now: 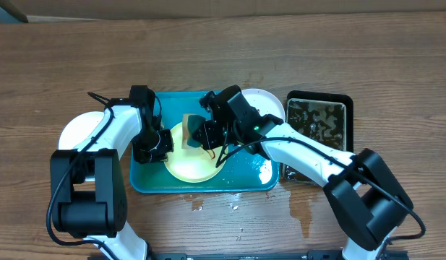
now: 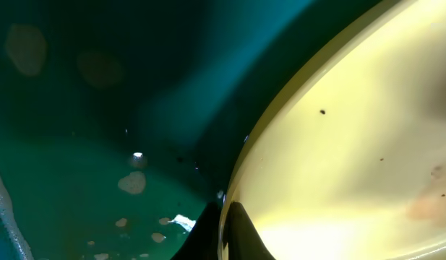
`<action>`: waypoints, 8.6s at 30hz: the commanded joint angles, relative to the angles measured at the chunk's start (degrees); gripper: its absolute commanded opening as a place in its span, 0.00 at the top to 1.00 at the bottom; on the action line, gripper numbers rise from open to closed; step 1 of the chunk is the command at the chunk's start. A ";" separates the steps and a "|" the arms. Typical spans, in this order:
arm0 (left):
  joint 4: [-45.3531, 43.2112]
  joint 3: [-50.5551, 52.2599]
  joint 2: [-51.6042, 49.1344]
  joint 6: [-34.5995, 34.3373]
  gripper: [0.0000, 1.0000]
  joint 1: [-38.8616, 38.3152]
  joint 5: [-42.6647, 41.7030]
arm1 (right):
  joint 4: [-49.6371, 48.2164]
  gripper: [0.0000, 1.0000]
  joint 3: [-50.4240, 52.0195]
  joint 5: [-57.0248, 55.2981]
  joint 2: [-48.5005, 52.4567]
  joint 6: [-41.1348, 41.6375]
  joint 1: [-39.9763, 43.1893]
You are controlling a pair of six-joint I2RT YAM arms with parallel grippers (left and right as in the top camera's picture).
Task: Clean dirty plates on tray and stack at the side
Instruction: 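Scrub the yellow-rimmed plate with the sponge in the right gripper, then return the sponge to the pan and lift the yellow plate left, then set the yellow-rimmed plate on the white plate left of the tray, then grip the rim of the white plate on the tray with the left gripper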
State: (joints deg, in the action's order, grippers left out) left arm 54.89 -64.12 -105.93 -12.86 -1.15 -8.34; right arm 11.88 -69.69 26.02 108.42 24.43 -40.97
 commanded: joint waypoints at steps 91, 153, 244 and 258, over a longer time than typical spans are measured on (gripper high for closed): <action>8.74 -7.08 18.10 -9.14 0.96 -2.67 29.55 | 52.04 0.96 -5.51 -33.27 -11.21 -2.25 31.17; 10.14 -7.32 21.90 -18.58 0.96 -8.09 36.61 | 37.22 0.96 10.60 -25.86 -11.21 -7.74 31.30; -14.97 -7.23 -5.95 -37.79 0.81 -28.13 -2.56 | 37.83 0.96 10.60 -23.32 -11.21 -8.20 31.30; -2.54 -7.26 -5.03 -31.10 0.96 -20.83 5.25 | 38.14 0.96 10.60 -23.04 -11.21 -8.41 31.30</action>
State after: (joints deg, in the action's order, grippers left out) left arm 50.50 -71.70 -111.00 -47.05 -24.01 -9.15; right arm 50.06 -59.13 2.59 97.58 16.45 -9.47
